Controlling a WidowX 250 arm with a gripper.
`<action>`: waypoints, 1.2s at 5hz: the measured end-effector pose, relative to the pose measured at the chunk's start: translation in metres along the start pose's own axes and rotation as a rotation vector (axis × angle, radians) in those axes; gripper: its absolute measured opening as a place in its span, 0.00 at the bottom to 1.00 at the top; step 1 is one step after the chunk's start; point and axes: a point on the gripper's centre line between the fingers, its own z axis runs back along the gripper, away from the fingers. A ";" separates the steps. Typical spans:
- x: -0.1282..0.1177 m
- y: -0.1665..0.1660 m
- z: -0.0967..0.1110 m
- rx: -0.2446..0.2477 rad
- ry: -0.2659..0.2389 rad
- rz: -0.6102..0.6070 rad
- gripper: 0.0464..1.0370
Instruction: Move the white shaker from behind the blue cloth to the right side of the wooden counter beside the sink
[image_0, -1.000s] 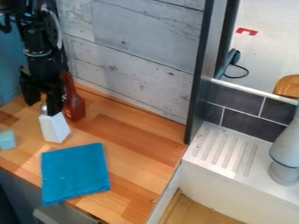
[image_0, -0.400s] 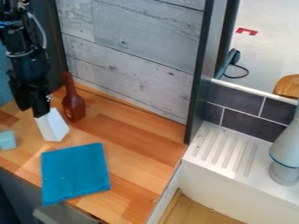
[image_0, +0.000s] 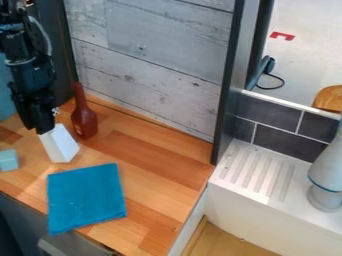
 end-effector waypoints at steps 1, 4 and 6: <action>0.000 -0.002 -0.001 -0.034 0.002 -0.021 0.45; 0.010 -0.096 0.063 -0.046 -0.106 -0.164 0.45; 0.024 -0.184 0.045 0.063 -0.142 -0.303 0.45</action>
